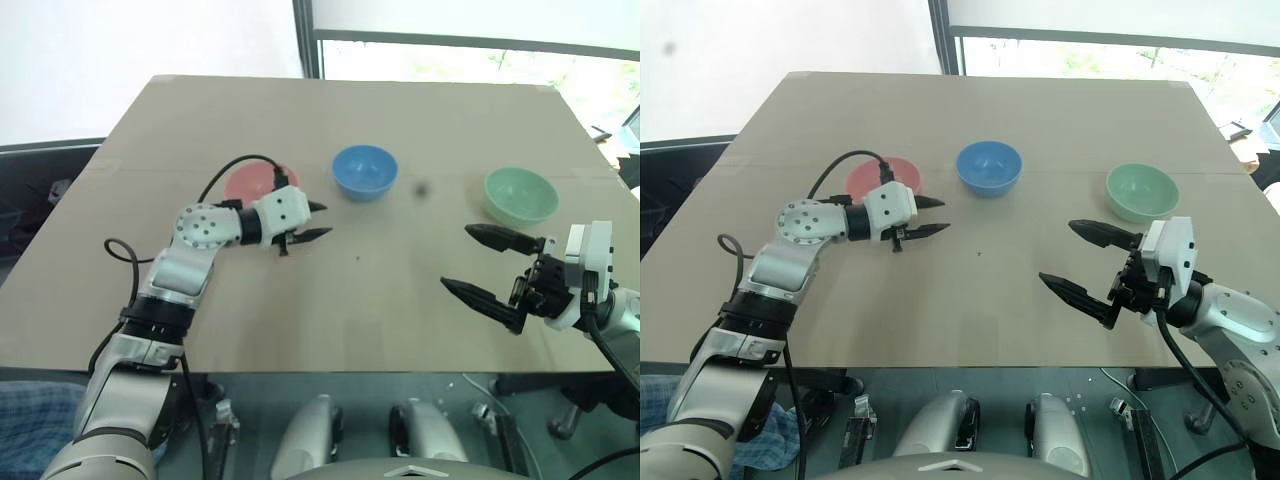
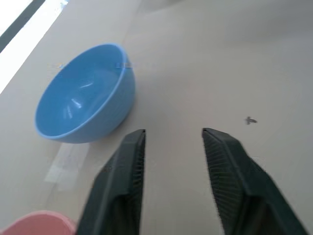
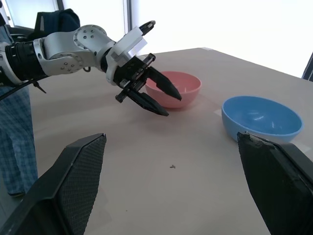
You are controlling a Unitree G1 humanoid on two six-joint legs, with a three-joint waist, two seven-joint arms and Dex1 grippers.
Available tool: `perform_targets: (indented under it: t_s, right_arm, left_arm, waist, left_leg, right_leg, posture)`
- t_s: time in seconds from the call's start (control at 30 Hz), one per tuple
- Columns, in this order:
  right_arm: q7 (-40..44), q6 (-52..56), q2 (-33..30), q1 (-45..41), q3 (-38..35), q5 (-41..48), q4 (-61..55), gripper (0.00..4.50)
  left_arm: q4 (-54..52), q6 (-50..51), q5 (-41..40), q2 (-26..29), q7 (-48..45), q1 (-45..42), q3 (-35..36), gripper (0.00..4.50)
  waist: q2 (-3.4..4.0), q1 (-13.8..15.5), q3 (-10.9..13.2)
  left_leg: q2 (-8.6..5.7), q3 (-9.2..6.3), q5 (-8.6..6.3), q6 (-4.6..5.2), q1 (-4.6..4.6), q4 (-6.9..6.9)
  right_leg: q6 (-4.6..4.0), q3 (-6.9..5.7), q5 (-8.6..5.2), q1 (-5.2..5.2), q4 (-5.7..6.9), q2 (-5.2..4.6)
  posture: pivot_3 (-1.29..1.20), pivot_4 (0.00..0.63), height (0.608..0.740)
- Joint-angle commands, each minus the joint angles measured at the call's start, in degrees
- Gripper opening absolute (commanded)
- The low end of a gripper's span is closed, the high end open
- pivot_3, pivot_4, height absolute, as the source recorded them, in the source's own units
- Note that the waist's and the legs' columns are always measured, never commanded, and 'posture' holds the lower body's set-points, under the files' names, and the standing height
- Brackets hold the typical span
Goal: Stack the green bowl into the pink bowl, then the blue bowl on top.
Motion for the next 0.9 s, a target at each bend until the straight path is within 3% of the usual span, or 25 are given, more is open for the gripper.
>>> perform_targets:
  t_s: [0.03,0.67,0.77,0.9]
  right_arm:
    - [0.3,-1.2,-0.5,-0.7,-1.6,0.0,-0.2,4.50]
    - [0.4,-1.4,-1.0,-1.1,-1.9,-1.7,0.3,4.50]
    - [0.2,-1.5,-1.0,-1.0,-2.1,-1.9,0.3,4.50]
    - [0.1,-1.6,-1.1,-1.2,-2.2,-2.2,0.5,4.50]
  left_arm:
    - [0.4,1.1,1.0,0.2,2.1,-1.9,1.4,3.14]
    - [11.9,1.2,11.7,3.2,7.6,-4.6,-0.6,3.14]
    - [12.7,1.2,11.5,2.9,7.0,-4.8,-0.6,2.28]
    - [13.6,0.9,11.6,2.8,7.0,-5.4,-0.9,0.52]
  waist:
    - [0.00,0.0,0.0]
    - [-0.01,0.1,0.0]
    - [-0.01,0.0,0.0]
    - [-0.01,0.0,0.0]
  left_leg:
    - [0.00,0.00,0.00,0.00,0.00,0.00]
    - [-0.01,0.02,0.01,0.00,0.01,0.04]
    - [0.00,0.02,0.01,0.00,0.01,0.05]
    - [0.00,0.01,0.01,0.00,0.01,0.05]
  right_leg:
    - [0.00,0.00,0.00,0.00,0.01,0.00]
    - [0.01,-0.01,0.00,0.01,0.07,0.07]
    - [0.01,0.00,0.00,0.01,0.08,0.06]
    - [0.01,0.00,0.00,0.00,0.08,0.06]
  posture:
    - [0.00,0.150,0.740]
    - [0.00,0.150,0.740]
    - [0.00,0.150,0.740]
    - [0.00,0.150,0.740]
